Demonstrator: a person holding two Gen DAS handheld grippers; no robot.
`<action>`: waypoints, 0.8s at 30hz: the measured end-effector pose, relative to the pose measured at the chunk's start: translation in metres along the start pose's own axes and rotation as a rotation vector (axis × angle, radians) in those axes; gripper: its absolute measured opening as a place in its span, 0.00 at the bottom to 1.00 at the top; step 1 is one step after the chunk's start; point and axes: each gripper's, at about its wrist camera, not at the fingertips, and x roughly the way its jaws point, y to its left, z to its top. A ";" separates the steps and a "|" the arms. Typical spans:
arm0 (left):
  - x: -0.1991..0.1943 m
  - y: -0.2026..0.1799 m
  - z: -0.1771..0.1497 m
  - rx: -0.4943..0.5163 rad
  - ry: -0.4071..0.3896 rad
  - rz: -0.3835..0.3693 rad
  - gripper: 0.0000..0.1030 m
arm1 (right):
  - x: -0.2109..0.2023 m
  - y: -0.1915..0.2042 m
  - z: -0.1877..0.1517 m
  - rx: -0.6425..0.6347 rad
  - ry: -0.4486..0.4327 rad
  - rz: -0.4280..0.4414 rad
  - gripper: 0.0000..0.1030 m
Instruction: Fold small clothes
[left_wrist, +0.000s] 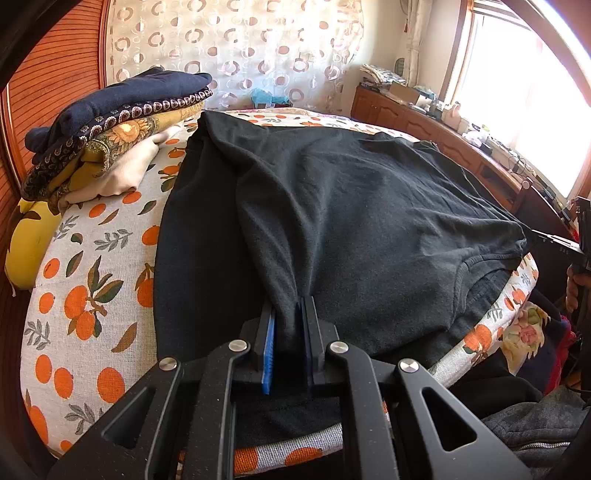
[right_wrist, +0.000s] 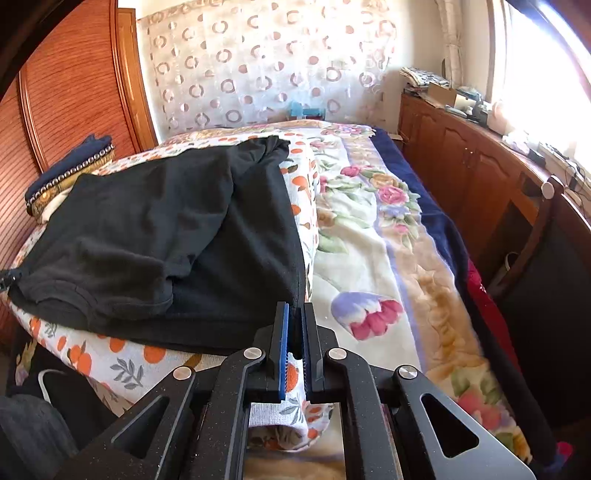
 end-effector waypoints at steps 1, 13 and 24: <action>0.000 0.000 0.000 -0.004 0.000 -0.001 0.13 | 0.000 0.003 0.000 -0.006 -0.005 -0.009 0.06; -0.027 0.005 -0.004 -0.005 -0.037 0.060 0.66 | -0.023 0.063 0.008 -0.076 -0.162 0.095 0.51; -0.020 0.031 -0.012 -0.093 -0.013 0.089 0.66 | 0.013 0.126 0.008 -0.205 -0.118 0.170 0.56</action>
